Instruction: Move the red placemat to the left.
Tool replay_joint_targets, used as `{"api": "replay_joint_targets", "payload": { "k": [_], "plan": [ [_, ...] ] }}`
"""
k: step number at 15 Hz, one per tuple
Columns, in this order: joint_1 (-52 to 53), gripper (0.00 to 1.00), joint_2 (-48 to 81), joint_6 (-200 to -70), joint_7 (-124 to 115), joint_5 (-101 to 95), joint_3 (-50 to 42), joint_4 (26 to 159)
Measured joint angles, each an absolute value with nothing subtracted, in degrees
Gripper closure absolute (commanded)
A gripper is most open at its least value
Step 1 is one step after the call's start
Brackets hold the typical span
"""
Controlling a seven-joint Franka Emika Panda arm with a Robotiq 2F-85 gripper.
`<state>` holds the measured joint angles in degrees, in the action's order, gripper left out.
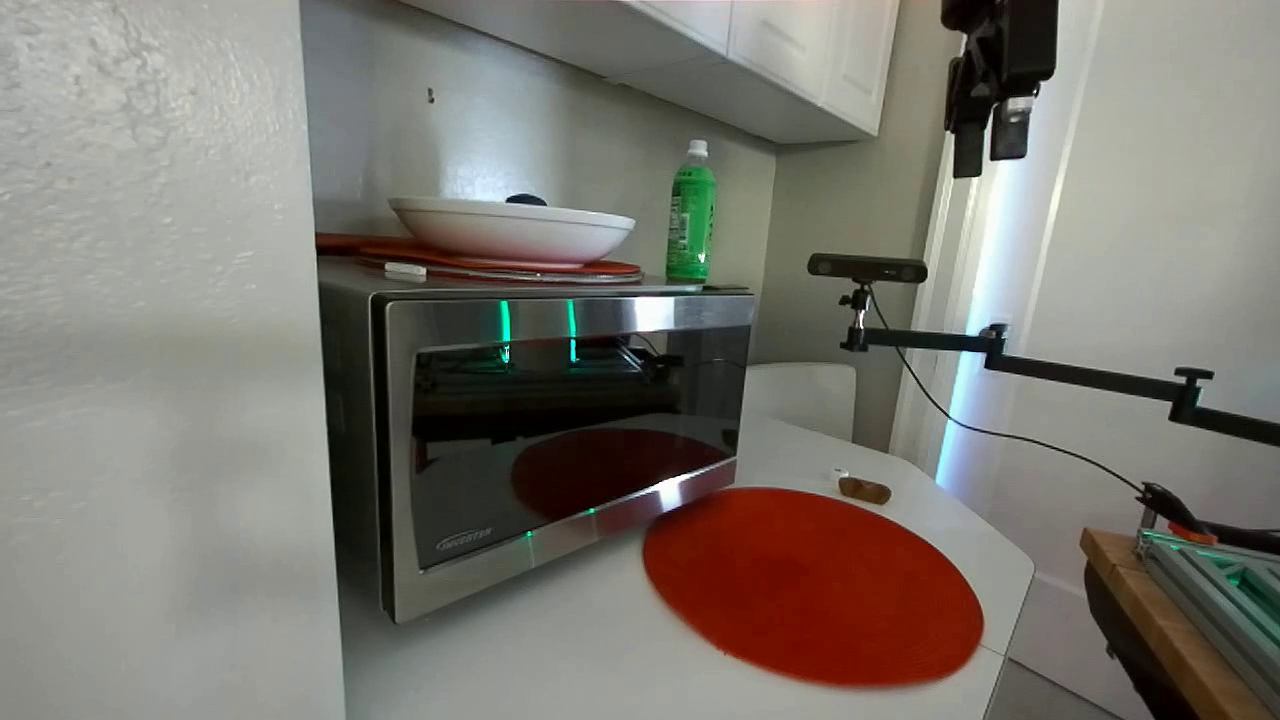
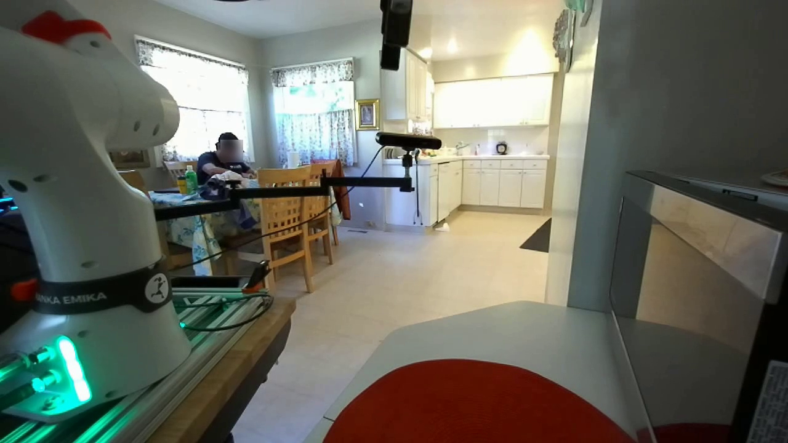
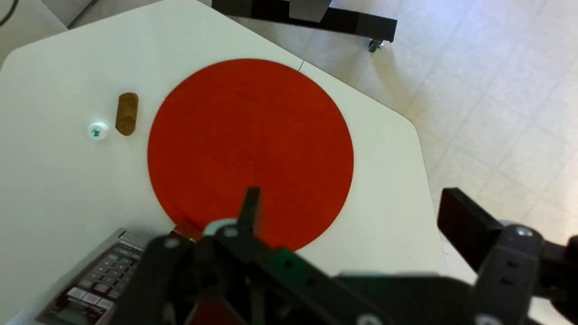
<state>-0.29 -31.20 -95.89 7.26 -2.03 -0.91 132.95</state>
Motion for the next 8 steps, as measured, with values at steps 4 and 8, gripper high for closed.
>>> {"api": "replay_joint_targets", "payload": {
  "k": [4,8],
  "plan": [
    [0.7,0.00,-28.0,-99.2,3.6,-3.0,2.9,135.0],
    [1.2,0.00,-25.9,-103.6,0.3,-4.9,5.5,137.5]
  ]
}}
